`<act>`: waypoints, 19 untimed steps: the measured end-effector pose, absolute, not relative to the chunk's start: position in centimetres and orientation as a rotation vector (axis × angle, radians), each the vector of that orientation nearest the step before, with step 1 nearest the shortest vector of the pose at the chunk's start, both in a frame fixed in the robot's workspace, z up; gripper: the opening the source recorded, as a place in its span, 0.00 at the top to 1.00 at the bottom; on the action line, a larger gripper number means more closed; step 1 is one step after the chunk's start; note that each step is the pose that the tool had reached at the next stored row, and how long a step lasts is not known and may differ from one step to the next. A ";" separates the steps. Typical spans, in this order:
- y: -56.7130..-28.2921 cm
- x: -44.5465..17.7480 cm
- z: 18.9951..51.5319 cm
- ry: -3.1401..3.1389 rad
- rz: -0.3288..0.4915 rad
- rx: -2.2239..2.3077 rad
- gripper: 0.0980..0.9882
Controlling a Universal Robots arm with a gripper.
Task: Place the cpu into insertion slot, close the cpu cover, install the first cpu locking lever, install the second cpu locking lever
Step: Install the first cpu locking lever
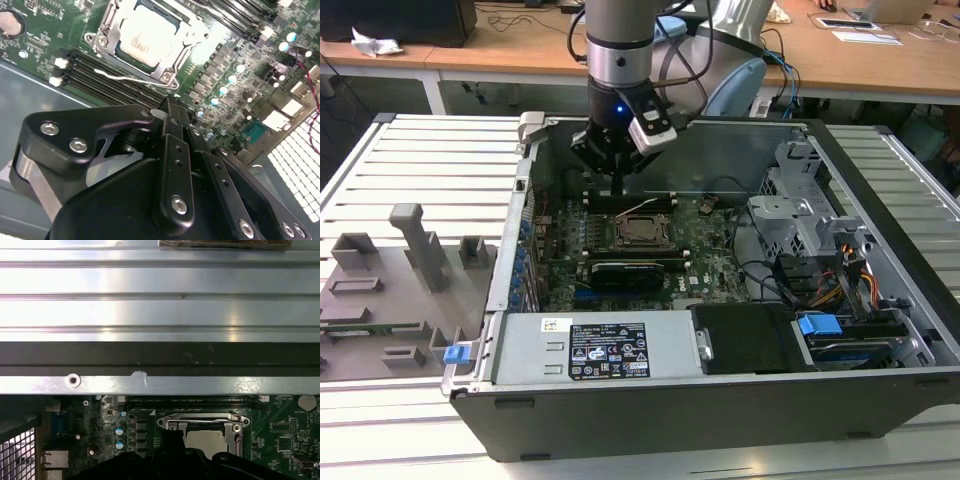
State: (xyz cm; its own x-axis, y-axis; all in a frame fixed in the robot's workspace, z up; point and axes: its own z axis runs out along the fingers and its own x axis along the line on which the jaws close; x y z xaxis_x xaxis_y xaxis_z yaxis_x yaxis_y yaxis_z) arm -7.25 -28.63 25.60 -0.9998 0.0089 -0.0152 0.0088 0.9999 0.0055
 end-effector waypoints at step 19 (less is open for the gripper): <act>-28.7 -6.7 24.1 3.125 0.064 -0.016 0.99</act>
